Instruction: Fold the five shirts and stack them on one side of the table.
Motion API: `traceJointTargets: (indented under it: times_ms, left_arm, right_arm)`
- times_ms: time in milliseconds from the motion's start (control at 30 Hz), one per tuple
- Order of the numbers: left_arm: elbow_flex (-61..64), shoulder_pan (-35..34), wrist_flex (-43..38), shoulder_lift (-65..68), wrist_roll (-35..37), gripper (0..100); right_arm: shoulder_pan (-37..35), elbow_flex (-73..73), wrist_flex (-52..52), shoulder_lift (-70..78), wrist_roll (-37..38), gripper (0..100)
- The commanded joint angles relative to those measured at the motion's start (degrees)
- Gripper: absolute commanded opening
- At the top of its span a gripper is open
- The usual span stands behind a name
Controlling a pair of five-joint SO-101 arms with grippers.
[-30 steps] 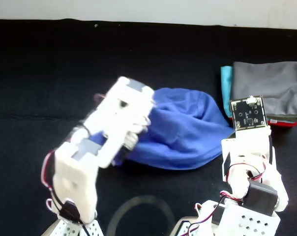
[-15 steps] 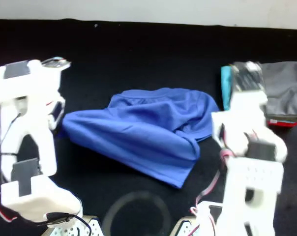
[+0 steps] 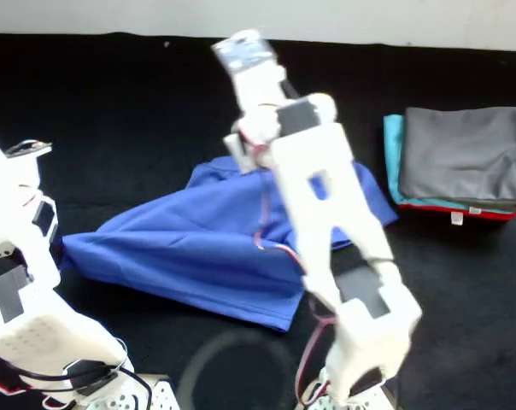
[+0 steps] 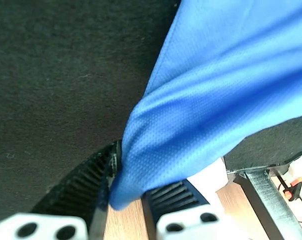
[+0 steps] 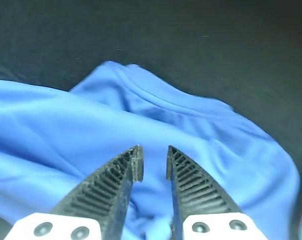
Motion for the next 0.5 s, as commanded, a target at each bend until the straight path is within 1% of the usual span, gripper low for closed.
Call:
traceJointTargets:
  times_ms: [0, 133, 200, 300, 467]
  left_arm:
    - [-1.36, -0.57, 0.70, -0.22, -0.09, 1]
    - [-1.54, -0.57, 0.70, -0.84, -0.09, 1]
    - [-1.54, -0.57, 0.70, -0.84, -0.09, 1]
    - [-1.45, -0.57, 0.70, -0.40, -0.09, 1]
    - [-1.36, -0.48, 0.70, -0.40, -0.09, 1]
  right_arm:
    - [-2.42, -10.42, -0.75, 8.92, -0.44, 10.7]
    - [-2.59, -19.03, -0.84, 19.91, -0.44, 23.5]
    - [-2.59, -23.34, -0.84, 25.01, -0.44, 27.3]
    - [-2.68, -30.02, -0.57, 31.60, -0.62, 27.4]
    - [-4.88, -38.73, -0.40, 40.04, -0.53, 27.4]
